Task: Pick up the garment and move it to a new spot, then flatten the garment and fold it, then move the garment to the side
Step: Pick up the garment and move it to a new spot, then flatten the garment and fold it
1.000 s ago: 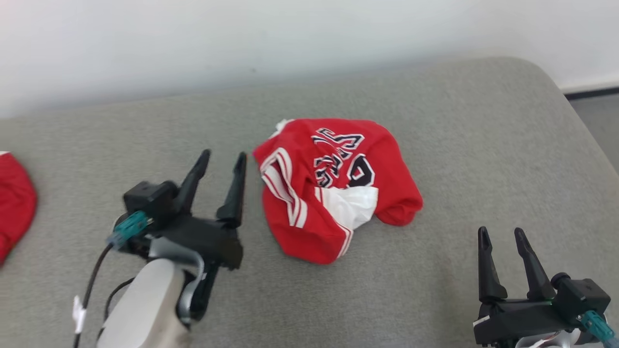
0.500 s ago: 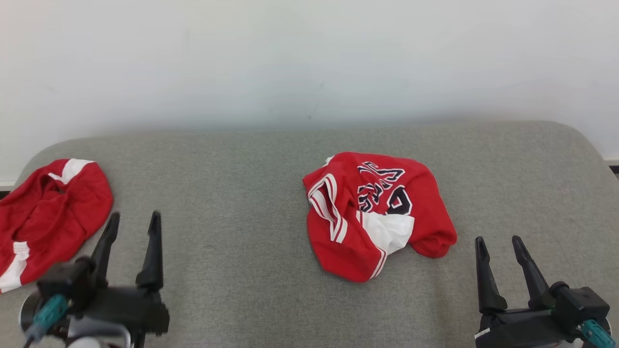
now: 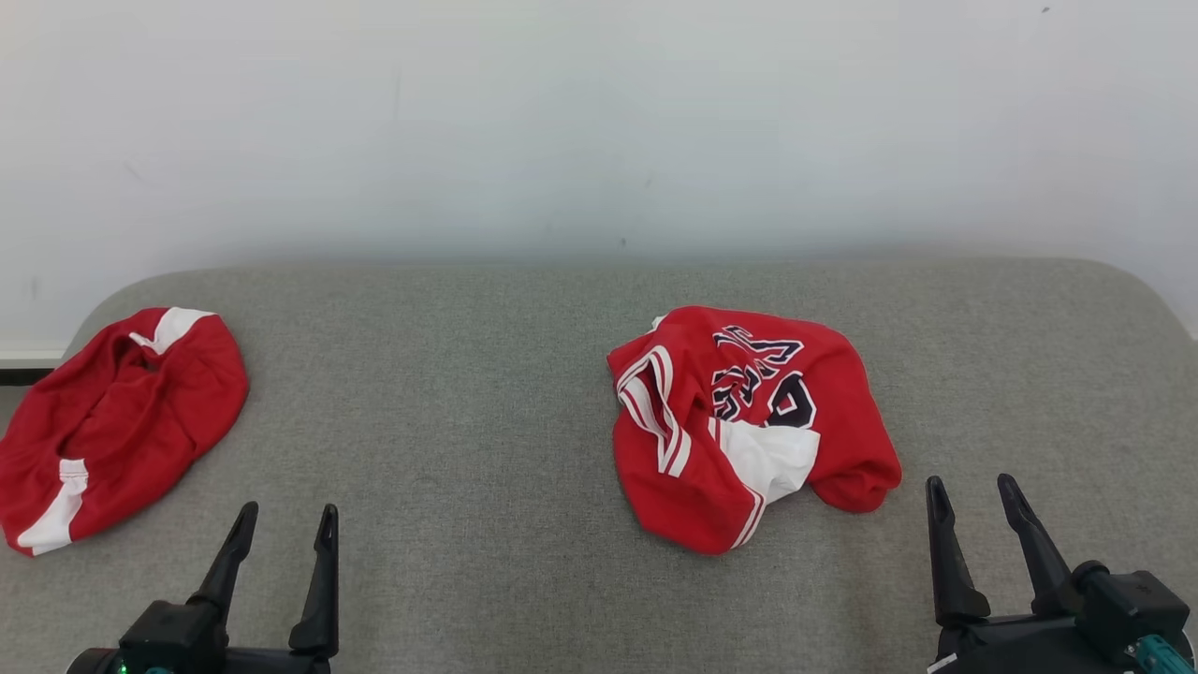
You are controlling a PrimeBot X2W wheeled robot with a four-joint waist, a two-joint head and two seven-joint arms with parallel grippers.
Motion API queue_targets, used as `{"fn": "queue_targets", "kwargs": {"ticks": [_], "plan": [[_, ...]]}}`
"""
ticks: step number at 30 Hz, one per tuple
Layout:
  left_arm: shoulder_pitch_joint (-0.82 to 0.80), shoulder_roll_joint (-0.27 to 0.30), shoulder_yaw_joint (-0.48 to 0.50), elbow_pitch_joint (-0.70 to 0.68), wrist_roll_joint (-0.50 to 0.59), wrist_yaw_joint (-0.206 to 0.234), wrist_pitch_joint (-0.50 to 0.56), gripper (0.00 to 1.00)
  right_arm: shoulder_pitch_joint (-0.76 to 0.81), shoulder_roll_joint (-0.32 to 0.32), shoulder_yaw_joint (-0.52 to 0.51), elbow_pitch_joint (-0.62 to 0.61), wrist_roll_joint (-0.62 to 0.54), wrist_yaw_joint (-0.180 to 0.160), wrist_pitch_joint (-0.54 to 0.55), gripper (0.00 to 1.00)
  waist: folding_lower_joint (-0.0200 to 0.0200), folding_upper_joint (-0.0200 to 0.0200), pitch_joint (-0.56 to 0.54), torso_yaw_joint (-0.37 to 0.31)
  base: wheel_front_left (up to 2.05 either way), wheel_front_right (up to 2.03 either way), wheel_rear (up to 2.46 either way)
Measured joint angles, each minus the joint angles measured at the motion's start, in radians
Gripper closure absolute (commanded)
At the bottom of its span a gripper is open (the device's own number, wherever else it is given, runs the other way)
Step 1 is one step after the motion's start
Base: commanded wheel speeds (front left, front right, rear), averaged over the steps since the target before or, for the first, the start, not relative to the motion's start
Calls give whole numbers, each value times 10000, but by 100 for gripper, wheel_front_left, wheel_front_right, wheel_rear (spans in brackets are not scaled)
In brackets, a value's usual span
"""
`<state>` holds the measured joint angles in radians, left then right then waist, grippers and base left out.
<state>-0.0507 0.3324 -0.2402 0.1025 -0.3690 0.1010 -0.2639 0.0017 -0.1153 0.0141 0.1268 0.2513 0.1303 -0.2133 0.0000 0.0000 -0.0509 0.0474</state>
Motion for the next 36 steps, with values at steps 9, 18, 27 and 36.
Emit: {"fn": "queue_targets", "kwargs": {"ticks": [9, 18, 27, 36], "plan": [[197, -188, 219, -4, 56, -203, 0, 0, 149, 8, 4, -151, -8, 0, 171, 0, 0, 0, -71, -48, 0, 0, 0], [307, -351, 341, 140, 159, -320, 0, 0, 245, 63, 2, -222, -56, 0, 284, 0, 0, 0, -138, -89, 0, 0, 0], [316, -410, 441, 247, 242, -410, 0, 0, 293, 81, 10, -295, -84, 0, 372, 0, 1, 0, -192, -91, 0, 0, 0], [299, -441, 449, 462, 257, -502, 0, 0, 289, 125, 134, -318, -102, 0, 418, 0, 0, 0, -144, -221, 0, 0, 0]]}}
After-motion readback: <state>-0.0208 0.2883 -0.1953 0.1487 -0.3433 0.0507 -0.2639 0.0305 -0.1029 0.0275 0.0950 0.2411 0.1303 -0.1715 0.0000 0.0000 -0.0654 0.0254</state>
